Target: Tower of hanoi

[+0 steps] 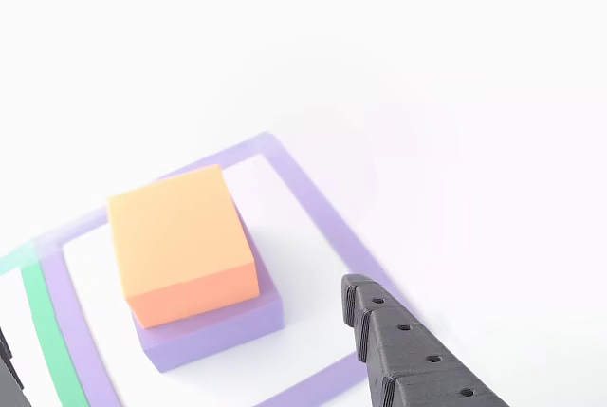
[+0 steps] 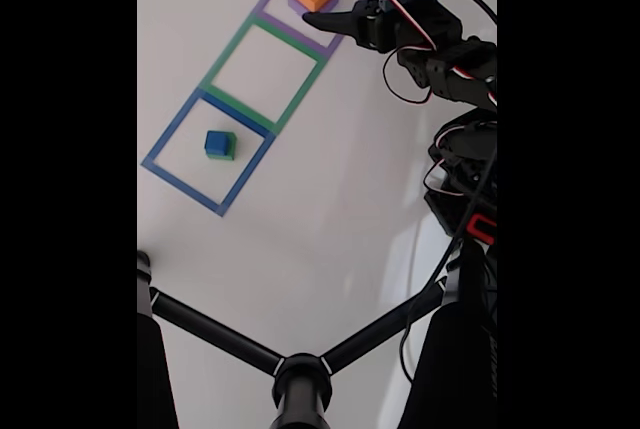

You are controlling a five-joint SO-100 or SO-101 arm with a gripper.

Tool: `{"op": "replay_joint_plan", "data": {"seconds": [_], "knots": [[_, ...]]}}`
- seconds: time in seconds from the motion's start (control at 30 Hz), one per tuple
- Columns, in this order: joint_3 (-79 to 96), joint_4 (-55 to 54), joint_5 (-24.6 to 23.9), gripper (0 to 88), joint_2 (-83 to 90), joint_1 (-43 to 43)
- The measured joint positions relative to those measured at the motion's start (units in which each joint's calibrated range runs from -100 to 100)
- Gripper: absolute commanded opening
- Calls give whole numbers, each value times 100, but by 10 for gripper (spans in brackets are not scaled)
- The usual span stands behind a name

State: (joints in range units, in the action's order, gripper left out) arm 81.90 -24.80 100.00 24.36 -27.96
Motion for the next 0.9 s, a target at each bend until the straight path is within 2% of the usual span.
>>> {"op": "replay_joint_plan", "data": {"seconds": [0.37, 0.9], "knots": [[-409, -843, 0, 438, -1148, 82], [-1253, -1509, 0, 428, -2516, 213]]}}
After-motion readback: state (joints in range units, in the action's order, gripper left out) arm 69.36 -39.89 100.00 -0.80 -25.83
